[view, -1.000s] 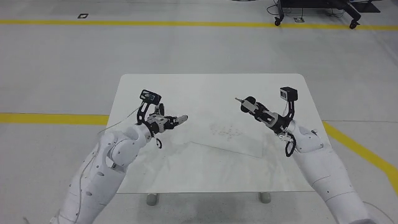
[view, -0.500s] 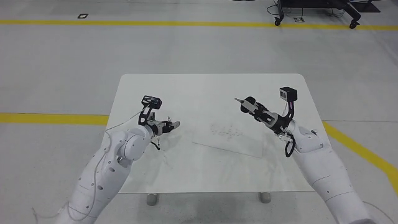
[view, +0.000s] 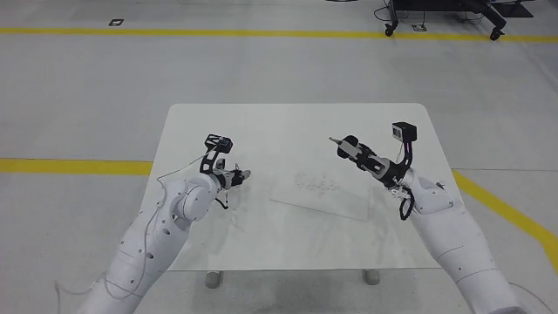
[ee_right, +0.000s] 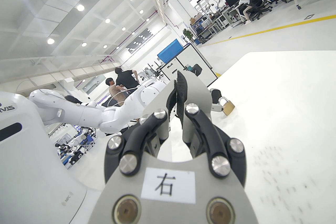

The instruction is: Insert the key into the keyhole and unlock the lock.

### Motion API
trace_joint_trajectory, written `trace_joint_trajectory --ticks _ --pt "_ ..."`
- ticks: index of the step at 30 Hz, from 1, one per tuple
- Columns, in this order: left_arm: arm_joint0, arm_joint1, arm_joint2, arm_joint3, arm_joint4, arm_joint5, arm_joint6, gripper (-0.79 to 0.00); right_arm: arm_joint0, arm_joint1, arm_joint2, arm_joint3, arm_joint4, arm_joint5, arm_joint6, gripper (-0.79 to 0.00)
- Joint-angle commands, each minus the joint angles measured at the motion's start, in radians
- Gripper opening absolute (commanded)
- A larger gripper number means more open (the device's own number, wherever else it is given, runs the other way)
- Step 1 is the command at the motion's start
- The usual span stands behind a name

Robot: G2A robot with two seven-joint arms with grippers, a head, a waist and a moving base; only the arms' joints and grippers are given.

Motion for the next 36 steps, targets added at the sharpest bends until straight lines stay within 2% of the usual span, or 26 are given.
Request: trace_joint_trajectory --ticks 1,3,4,14,22,28,33,36 --pt "-0.005 -0.002 0.003 0.009 0.0 0.0 0.0 -0.28 0.0 0.0 0.0 0.0 0.0 0.0 0.0 -0.785" --pt "-0.01 -0.006 0.005 0.014 -0.006 0.003 -0.001 -0.579 0.0 0.0 0.0 0.0 0.0 0.0 0.0 -0.785" --pt "-0.012 -0.007 0.007 0.016 -0.003 0.004 0.001 -0.785 0.0 0.0 0.0 0.0 0.0 0.0 0.0 -0.785" --pt "-0.019 -0.015 0.018 0.026 0.033 0.003 0.002 -0.785 0.0 0.0 0.0 0.0 0.0 0.0 0.0 -0.785" --pt "-0.001 -0.015 0.001 0.006 0.025 -0.037 0.029 -0.785 0.0 0.0 0.0 0.0 0.0 0.0 0.0 -0.785" --pt "0.033 -0.013 -0.069 -0.032 -0.108 -0.122 0.151 -0.785 0.0 0.0 0.0 0.0 0.0 0.0 0.0 -0.785" --pt "0.092 -0.005 -0.134 -0.09 -0.247 -0.304 0.267 -0.785 0.0 0.0 0.0 0.0 0.0 0.0 0.0 -0.785" --pt "0.092 -0.005 -0.134 -0.09 -0.247 -0.304 0.267 -0.785 0.0 0.0 0.0 0.0 0.0 0.0 0.0 -0.785"
